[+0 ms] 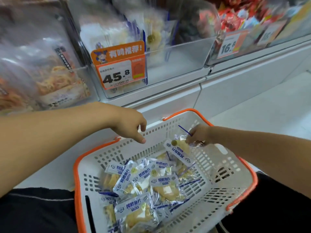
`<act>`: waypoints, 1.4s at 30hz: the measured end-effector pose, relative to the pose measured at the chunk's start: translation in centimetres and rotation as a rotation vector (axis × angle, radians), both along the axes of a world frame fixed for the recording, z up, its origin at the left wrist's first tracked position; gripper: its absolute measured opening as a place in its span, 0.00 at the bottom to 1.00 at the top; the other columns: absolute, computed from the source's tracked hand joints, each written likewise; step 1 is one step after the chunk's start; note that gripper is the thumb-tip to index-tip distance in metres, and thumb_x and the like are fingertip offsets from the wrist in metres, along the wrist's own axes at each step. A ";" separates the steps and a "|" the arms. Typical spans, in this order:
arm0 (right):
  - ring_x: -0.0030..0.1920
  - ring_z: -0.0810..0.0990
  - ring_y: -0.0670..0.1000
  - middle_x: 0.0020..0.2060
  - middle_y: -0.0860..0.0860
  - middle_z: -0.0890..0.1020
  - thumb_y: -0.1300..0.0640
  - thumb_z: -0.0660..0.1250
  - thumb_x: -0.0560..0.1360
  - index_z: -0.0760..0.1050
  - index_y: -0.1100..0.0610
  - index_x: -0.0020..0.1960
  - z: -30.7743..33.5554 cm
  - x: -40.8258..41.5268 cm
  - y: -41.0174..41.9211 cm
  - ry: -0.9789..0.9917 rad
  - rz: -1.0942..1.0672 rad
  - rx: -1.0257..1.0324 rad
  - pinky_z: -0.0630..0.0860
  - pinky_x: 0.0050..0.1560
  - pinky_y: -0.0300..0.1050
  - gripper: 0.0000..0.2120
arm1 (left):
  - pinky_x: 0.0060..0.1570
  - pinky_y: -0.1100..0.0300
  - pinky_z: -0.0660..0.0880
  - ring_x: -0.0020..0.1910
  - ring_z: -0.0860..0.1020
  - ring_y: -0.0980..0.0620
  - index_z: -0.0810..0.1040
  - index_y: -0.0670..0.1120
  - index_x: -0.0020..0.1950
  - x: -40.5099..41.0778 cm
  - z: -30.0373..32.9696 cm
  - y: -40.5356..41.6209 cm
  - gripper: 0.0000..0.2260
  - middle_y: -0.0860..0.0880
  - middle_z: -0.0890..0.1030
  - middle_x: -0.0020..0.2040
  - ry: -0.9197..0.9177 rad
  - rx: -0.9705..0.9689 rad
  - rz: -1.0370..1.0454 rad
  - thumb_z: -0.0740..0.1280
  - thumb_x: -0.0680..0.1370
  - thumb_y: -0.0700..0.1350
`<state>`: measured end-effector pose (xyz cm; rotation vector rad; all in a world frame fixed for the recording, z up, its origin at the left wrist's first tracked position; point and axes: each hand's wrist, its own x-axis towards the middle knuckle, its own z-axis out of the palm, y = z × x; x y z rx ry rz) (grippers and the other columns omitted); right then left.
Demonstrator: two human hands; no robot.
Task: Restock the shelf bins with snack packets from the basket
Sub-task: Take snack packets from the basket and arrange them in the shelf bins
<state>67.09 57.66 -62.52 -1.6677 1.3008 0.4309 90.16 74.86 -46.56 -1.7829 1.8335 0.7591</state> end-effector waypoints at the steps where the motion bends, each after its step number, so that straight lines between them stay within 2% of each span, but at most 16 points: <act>1: 0.32 0.77 0.49 0.35 0.55 0.82 0.60 0.75 0.74 0.82 0.60 0.44 3.5 -0.4 -0.7 -0.073 0.019 0.080 0.72 0.34 0.40 0.04 | 0.48 0.60 0.71 0.42 0.75 0.55 0.71 0.46 0.70 0.0 0.2 -0.2 0.28 0.51 0.79 0.60 0.008 -0.032 0.031 0.66 0.77 0.62; 3: 0.38 0.78 0.51 0.40 0.58 0.82 0.60 0.73 0.73 0.82 0.61 0.45 9.8 -1.3 -1.2 -0.241 0.053 0.215 0.75 0.40 0.42 0.05 | 0.47 0.56 0.80 0.44 0.80 0.52 0.71 0.42 0.70 0.1 0.8 -0.4 0.34 0.47 0.80 0.58 0.143 -0.032 0.183 0.70 0.73 0.64; 6: 0.40 0.80 0.49 0.39 0.54 0.82 0.60 0.69 0.71 0.81 0.58 0.41 16.6 -1.8 0.5 -0.525 0.036 0.207 0.78 0.45 0.41 0.03 | 0.41 0.56 0.82 0.45 0.85 0.49 0.71 0.46 0.70 -1.0 3.0 0.2 0.31 0.48 0.81 0.57 0.610 0.021 0.376 0.74 0.72 0.58; 8: 0.39 0.80 0.46 0.35 0.50 0.82 0.60 0.69 0.71 0.82 0.54 0.35 19.6 -1.5 1.8 -0.713 0.050 0.090 0.77 0.50 0.44 0.07 | 0.36 0.57 0.80 0.42 0.85 0.49 0.78 0.48 0.61 -2.6 4.3 0.4 0.16 0.49 0.84 0.52 0.864 -0.173 0.359 0.73 0.76 0.52; 11: 0.42 0.82 0.49 0.39 0.54 0.82 0.59 0.74 0.70 0.80 0.61 0.42 24.1 -0.5 2.1 -0.847 0.209 -0.075 0.79 0.51 0.44 0.06 | 0.27 0.59 0.75 0.33 0.83 0.48 0.83 0.43 0.48 -4.5 6.1 0.2 0.06 0.45 0.85 0.39 0.960 -0.598 0.428 0.70 0.78 0.45; 14: 0.41 0.84 0.50 0.39 0.57 0.85 0.63 0.75 0.67 0.81 0.56 0.51 29.4 0.4 1.5 -0.869 0.351 -0.243 0.81 0.48 0.42 0.13 | 0.27 0.62 0.72 0.28 0.79 0.54 0.83 0.44 0.44 -4.4 8.6 0.1 0.07 0.50 0.82 0.31 0.853 -0.815 0.448 0.70 0.79 0.45; 16: 0.38 0.81 0.49 0.35 0.59 0.83 0.56 0.76 0.68 0.81 0.61 0.51 32.3 1.6 1.2 -0.812 0.487 -0.422 0.78 0.44 0.42 0.14 | 0.30 0.64 0.68 0.28 0.75 0.60 0.82 0.46 0.43 -3.8 10.1 0.3 0.08 0.55 0.80 0.31 0.637 -0.967 0.352 0.68 0.79 0.48; 18: 0.34 0.76 0.51 0.33 0.61 0.81 0.51 0.76 0.68 0.83 0.65 0.46 34.3 3.1 0.9 -0.779 0.580 -0.640 0.74 0.38 0.43 0.17 | 0.34 0.59 0.66 0.34 0.73 0.57 0.76 0.49 0.40 -3.0 11.0 0.4 0.10 0.57 0.75 0.35 0.334 -1.198 0.268 0.67 0.80 0.51; 20: 0.34 0.79 0.50 0.36 0.54 0.85 0.53 0.76 0.69 0.84 0.64 0.47 35.5 4.3 -0.1 -0.869 0.507 -0.771 0.77 0.39 0.43 0.14 | 0.41 0.55 0.69 0.43 0.73 0.52 0.74 0.51 0.47 -1.6 11.6 0.7 0.07 0.56 0.75 0.42 0.168 -1.466 0.243 0.67 0.79 0.52; 22: 0.30 0.77 0.45 0.33 0.48 0.85 0.59 0.76 0.70 0.84 0.65 0.48 35.8 5.1 -1.5 -0.963 0.389 -0.791 0.75 0.34 0.37 0.11 | 0.47 0.56 0.69 0.48 0.71 0.51 0.75 0.49 0.56 0.1 11.9 1.0 0.11 0.53 0.76 0.49 0.139 -1.620 0.263 0.69 0.77 0.52; 24: 0.27 0.73 0.42 0.29 0.46 0.83 0.61 0.75 0.71 0.84 0.65 0.47 34.5 5.8 -2.8 -0.900 0.371 -0.807 0.71 0.31 0.33 0.07 | 0.50 0.57 0.68 0.49 0.70 0.51 0.76 0.47 0.57 1.7 11.7 1.2 0.13 0.52 0.76 0.51 0.144 -1.659 0.303 0.70 0.76 0.50; 27: 0.32 0.76 0.44 0.34 0.56 0.85 0.60 0.76 0.72 0.86 0.60 0.45 30.5 7.1 -4.7 -0.739 0.357 -0.782 0.74 0.37 0.38 0.04 | 0.54 0.53 0.70 0.52 0.72 0.50 0.76 0.47 0.57 2.9 10.5 1.6 0.11 0.51 0.78 0.52 0.092 -1.612 0.314 0.66 0.78 0.51; 30: 0.33 0.75 0.45 0.37 0.60 0.84 0.54 0.75 0.73 0.85 0.59 0.43 27.3 8.9 -6.1 -0.595 0.367 -0.849 0.73 0.37 0.39 0.07 | 0.53 0.52 0.70 0.53 0.73 0.51 0.76 0.48 0.57 3.3 9.6 1.8 0.11 0.52 0.78 0.52 0.075 -1.531 0.291 0.61 0.80 0.53; 35: 0.30 0.77 0.48 0.31 0.54 0.83 0.47 0.73 0.74 0.80 0.55 0.30 26.1 11.5 -6.1 -0.445 0.317 -0.961 0.69 0.32 0.40 0.18 | 0.50 0.52 0.69 0.50 0.73 0.51 0.75 0.49 0.55 3.3 8.7 1.6 0.11 0.52 0.78 0.50 0.041 -1.474 0.241 0.58 0.81 0.52; 38: 0.29 0.79 0.45 0.30 0.51 0.83 0.45 0.73 0.74 0.81 0.58 0.33 26.5 12.3 -5.9 -0.408 0.278 -0.904 0.70 0.30 0.38 0.19 | 0.51 0.53 0.67 0.50 0.72 0.51 0.75 0.49 0.55 3.3 8.6 1.2 0.11 0.53 0.77 0.49 0.059 -1.471 0.249 0.57 0.81 0.52; 42: 0.21 0.70 0.44 0.22 0.48 0.72 0.45 0.74 0.73 0.70 0.58 0.27 26.9 12.7 -5.3 -0.372 0.239 -0.820 0.64 0.23 0.35 0.24 | 0.53 0.53 0.68 0.51 0.73 0.52 0.75 0.50 0.56 3.3 8.4 0.8 0.11 0.54 0.77 0.50 0.079 -1.465 0.261 0.57 0.81 0.53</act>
